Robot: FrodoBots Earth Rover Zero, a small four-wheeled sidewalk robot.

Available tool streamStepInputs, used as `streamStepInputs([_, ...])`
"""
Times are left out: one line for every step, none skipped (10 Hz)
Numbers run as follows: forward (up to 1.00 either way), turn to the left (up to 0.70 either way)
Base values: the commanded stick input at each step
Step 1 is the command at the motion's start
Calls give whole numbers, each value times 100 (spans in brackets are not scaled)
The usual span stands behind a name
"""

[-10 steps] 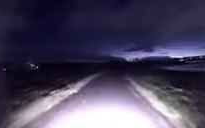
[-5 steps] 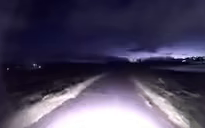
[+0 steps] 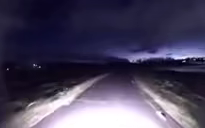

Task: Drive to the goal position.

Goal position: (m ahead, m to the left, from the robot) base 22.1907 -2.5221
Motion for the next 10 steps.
streamStepInputs([85,0])
streamStepInputs([85,0])
streamStepInputs([85,0])
streamStepInputs([85,0])
streamStepInputs([85,0])
streamStepInputs([85,0])
streamStepInputs([85,0])
streamStepInputs([85,0])
streamStepInputs([85,-16])
streamStepInputs([85,-30])
